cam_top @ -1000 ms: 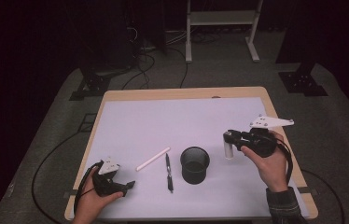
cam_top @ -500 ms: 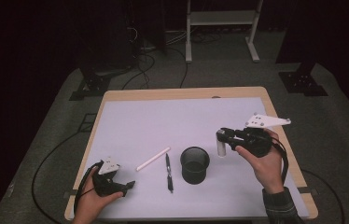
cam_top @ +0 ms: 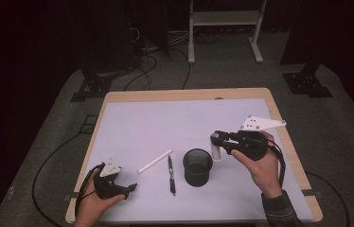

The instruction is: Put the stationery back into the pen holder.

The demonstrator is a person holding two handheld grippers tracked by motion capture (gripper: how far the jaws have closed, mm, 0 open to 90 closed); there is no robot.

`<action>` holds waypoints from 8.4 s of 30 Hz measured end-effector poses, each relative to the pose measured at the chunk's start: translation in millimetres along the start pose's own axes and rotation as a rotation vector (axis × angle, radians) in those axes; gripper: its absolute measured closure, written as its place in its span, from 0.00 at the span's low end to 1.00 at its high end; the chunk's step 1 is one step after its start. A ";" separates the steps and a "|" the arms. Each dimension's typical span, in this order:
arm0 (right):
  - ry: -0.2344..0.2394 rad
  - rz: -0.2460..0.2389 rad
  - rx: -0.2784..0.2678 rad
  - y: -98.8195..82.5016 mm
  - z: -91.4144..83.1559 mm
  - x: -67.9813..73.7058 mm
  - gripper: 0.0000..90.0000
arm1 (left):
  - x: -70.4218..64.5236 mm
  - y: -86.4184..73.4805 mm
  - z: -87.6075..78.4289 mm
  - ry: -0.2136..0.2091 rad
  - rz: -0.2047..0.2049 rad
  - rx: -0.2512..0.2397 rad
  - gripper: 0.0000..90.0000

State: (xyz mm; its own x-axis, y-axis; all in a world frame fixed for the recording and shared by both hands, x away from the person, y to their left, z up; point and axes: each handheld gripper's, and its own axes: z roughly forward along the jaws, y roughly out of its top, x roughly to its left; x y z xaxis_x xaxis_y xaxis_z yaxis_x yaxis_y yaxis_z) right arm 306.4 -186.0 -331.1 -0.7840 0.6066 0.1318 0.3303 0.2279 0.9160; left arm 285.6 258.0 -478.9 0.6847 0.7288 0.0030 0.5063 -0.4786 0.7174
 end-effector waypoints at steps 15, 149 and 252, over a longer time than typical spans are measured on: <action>0.075 -0.023 -0.002 3.3 14.7 11.7 0.78 | 0.0 0.0 0.0 0.000 -0.001 -0.001 0.07; -0.167 0.053 0.163 -76.5 -15.1 -43.5 0.61 | 0.2 0.1 0.2 0.001 0.003 0.000 0.07; -0.382 0.107 0.318 -162.9 -17.7 -79.1 0.18 | 0.3 88.2 -2.4 -0.061 0.051 -0.022 0.55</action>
State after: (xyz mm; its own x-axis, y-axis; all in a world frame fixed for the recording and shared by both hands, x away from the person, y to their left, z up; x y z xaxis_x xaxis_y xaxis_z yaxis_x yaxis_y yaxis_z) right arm 305.3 -284.6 -484.1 -0.5081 0.8611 0.0164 0.5886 0.3333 0.7365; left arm 329.3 217.3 -414.0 0.7401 0.6725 -0.0023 0.4589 -0.5025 0.7327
